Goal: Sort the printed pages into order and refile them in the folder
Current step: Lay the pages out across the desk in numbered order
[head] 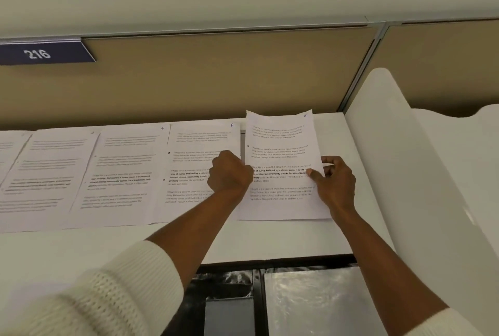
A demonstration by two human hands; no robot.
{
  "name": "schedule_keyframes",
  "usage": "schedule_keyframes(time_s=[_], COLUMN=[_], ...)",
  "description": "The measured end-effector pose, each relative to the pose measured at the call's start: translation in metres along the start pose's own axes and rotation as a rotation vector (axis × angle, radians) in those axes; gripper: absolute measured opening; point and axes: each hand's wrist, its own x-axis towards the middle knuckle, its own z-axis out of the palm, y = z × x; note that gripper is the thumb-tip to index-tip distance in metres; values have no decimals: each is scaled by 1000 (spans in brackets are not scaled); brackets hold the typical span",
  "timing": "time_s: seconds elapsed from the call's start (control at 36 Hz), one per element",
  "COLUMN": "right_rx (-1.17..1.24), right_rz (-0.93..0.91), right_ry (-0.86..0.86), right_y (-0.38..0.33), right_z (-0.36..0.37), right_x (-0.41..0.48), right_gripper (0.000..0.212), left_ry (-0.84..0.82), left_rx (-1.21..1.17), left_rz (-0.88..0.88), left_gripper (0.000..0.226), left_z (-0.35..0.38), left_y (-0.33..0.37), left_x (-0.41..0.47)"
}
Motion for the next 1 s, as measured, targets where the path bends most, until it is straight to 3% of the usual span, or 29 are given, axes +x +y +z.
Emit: schedule_keyframes(time_s=[0.25,0.56,1.0], right_rx=[-135,-215,-320], right_rz=[-72,-141,-135], right_ry=[33,80,138], right_y=[12,21,9], right_z=[11,18,3], right_x=[10,13,-21], right_gripper=[46,63,63], left_ry=[51,32,7], left_rx=[198,243,86], left_rz=[131,138,153], left_gripper=[27,23,19], left_z=[8,7,-21], left_y=[0,1,-12], left_x=[4,4,-13])
